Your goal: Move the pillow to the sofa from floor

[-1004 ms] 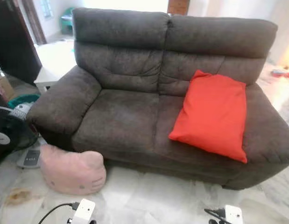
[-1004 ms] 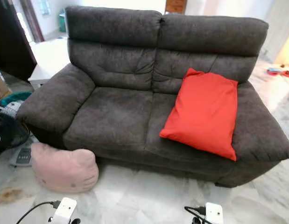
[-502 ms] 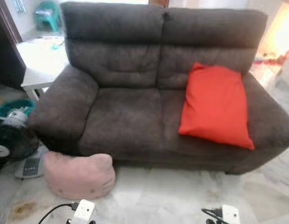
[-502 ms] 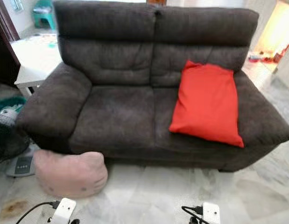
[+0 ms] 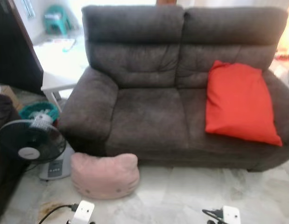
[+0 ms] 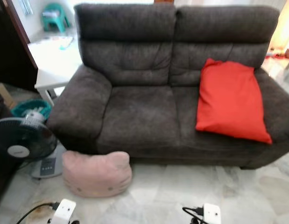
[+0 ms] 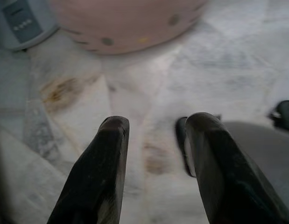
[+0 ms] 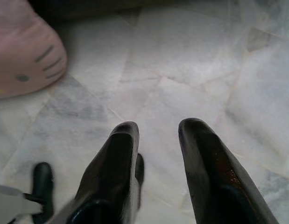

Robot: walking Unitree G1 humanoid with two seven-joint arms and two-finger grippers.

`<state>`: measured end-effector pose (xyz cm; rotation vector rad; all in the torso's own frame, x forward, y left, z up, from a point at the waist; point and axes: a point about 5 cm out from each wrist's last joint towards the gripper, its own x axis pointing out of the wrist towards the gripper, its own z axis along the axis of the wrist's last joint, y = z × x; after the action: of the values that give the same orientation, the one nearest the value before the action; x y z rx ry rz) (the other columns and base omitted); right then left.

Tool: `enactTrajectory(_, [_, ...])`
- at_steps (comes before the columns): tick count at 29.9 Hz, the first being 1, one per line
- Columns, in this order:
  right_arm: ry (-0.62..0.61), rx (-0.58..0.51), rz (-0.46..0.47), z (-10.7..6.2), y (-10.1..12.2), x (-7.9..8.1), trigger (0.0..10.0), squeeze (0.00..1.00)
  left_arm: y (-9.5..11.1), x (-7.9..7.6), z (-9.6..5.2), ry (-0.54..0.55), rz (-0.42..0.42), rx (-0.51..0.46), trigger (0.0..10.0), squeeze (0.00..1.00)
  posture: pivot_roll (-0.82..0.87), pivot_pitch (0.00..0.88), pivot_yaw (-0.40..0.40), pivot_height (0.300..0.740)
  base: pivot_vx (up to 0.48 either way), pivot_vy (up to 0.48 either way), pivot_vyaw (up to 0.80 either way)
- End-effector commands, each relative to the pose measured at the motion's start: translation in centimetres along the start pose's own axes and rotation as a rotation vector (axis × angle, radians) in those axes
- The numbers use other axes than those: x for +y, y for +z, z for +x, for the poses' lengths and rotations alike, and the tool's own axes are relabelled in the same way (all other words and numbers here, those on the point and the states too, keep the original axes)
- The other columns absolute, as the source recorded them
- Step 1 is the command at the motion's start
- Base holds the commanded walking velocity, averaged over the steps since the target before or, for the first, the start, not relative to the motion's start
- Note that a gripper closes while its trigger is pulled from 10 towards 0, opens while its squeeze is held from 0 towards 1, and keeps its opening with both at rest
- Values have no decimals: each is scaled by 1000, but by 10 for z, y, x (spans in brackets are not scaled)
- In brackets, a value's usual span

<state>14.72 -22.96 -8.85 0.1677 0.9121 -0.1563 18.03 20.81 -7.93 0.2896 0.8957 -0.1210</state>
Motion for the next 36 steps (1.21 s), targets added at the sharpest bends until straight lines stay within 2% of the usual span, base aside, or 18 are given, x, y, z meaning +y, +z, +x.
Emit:
enactTrajectory(1, [17,-10,1,2,2,7,10000,0,-9,5,-3,11,5,28,10000,0,86,29,-51,740,0,480,0])
enactTrajectory(12, [23,-13,-18,2,3,7,10000,0,-8,5,-3,17,5,26,10000,0,88,29,-52,740,0,474,0])
enactTrajectory(15, [24,-13,-19,2,3,7,10000,0,-8,5,-3,23,-5,24,10000,0,89,29,-52,740,0,0,0])
enactTrajectory(20, [30,-10,-24,2,3,7,10000,0,-10,5,-3,39,-73,22,10000,0,92,27,-54,740,0,0,0])
enactTrajectory(30, [34,-6,-24,2,2,7,10000,0,-11,5,-3,40,-65,25,10000,0,92,27,-51,740,0,0,0])
enactTrajectory(36, [51,-3,-60,2,2,8,10000,0,-11,6,-4,41,-71,25,10000,0,94,25,-48,740,0,0,133])
